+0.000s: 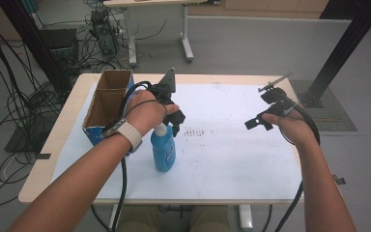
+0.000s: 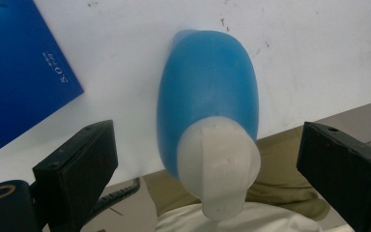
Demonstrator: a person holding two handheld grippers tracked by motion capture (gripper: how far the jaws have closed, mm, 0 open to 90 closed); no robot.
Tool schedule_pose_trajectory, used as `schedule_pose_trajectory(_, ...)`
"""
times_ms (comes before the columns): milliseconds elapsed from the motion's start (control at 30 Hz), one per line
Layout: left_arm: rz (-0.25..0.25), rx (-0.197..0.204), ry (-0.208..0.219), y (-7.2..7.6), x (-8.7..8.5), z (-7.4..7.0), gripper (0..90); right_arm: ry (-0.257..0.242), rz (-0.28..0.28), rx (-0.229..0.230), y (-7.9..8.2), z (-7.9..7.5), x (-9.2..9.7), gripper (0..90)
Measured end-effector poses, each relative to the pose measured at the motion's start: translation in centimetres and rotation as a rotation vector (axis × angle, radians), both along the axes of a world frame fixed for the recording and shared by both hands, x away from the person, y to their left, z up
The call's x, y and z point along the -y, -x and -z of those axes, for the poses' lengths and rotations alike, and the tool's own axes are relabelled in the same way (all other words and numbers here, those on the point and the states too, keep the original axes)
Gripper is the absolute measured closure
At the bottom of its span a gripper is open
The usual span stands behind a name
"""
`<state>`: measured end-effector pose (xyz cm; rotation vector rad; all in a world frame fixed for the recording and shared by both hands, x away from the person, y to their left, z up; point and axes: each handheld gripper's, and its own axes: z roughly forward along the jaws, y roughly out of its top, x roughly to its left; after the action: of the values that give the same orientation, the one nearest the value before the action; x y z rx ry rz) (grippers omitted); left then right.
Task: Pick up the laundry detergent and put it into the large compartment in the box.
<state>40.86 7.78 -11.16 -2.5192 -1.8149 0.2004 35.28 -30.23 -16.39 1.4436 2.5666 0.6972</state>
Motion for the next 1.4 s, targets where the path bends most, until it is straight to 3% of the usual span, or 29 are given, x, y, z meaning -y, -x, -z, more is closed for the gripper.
schedule_pose_trajectory(1400, 0.005, 0.001, 0.000, 0.13, 0.21, 0.09, 8.0, 0.001, 0.002, -0.005, -0.02, 0.05, -0.04, 11.5)
